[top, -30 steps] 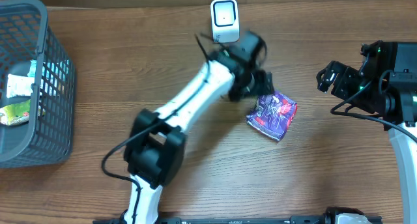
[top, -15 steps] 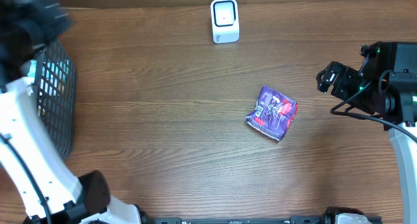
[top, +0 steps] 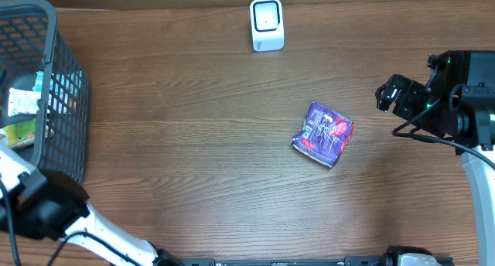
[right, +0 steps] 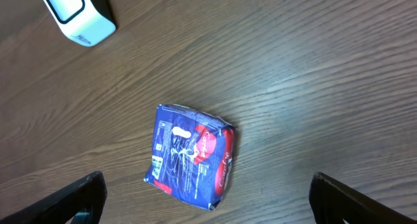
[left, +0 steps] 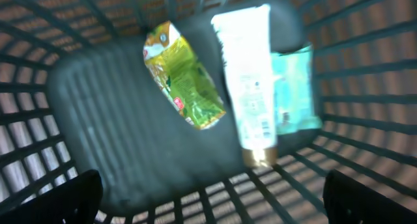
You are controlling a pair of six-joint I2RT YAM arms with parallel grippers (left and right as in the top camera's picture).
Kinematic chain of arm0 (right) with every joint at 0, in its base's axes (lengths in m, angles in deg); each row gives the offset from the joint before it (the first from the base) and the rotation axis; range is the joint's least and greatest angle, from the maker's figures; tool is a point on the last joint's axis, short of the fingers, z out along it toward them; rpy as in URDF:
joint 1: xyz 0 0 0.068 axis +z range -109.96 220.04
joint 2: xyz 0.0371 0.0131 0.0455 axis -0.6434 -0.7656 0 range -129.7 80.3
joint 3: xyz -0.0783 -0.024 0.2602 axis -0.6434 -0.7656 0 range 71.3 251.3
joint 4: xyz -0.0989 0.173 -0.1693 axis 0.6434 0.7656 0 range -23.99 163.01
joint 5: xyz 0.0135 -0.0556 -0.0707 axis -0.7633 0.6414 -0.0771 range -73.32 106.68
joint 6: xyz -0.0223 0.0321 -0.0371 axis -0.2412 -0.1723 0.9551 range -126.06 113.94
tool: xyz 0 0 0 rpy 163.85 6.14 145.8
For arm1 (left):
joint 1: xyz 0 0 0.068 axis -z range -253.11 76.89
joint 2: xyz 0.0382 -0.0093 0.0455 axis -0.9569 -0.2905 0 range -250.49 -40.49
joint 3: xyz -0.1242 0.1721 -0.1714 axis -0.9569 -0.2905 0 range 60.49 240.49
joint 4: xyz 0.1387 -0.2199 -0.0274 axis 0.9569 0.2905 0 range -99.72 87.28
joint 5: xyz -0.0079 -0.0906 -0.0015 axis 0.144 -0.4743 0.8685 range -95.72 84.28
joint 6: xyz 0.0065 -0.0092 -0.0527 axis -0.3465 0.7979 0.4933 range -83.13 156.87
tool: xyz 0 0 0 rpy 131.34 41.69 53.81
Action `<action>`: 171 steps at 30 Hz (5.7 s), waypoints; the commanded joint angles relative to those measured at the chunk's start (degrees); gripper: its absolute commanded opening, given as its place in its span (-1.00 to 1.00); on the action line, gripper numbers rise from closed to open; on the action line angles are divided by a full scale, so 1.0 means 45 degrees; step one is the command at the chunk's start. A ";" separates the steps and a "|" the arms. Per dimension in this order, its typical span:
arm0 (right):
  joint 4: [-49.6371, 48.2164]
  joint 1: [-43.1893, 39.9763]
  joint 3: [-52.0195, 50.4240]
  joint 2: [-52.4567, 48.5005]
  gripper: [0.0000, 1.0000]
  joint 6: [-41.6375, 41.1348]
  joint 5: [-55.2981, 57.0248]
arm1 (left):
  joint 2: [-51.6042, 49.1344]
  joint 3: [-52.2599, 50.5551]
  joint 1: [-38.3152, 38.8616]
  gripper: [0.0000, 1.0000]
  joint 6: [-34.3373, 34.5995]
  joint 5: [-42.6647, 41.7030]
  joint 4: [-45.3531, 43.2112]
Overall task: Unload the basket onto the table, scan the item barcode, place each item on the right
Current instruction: 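Return the left gripper to the basket and grasp the green pouch, then carry the green pouch with the left gripper and set it beside the purple pack, then reach the left gripper into the basket and grasp the white tube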
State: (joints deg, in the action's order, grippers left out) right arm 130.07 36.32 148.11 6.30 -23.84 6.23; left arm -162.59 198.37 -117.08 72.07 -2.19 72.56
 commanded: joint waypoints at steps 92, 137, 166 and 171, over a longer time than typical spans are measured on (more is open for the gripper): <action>0.0413 -0.0034 0.0063 -0.0539 1.00 0.0335 0.0073 | 0.4396 -0.7577 1.3964 -0.92 -0.6683 -0.3385 -0.1831; 0.0461 -0.0034 0.0063 -0.0539 1.00 0.0335 0.0073 | 0.3711 0.1292 0.5586 0.76 -0.4027 -0.1428 0.0350; 0.1035 -0.0034 0.0063 -0.0539 1.00 0.0325 0.0005 | -0.4430 0.0554 0.1433 0.85 -0.0301 -0.0457 -0.2123; 0.1209 -0.0034 0.0063 -0.0539 1.00 0.0321 -0.0034 | -0.5314 0.0554 0.1642 0.86 -0.0296 -0.0408 -0.2458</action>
State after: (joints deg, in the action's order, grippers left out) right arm 135.36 36.32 148.11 3.76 -22.57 6.18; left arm -184.39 200.64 -110.54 69.58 -3.81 62.31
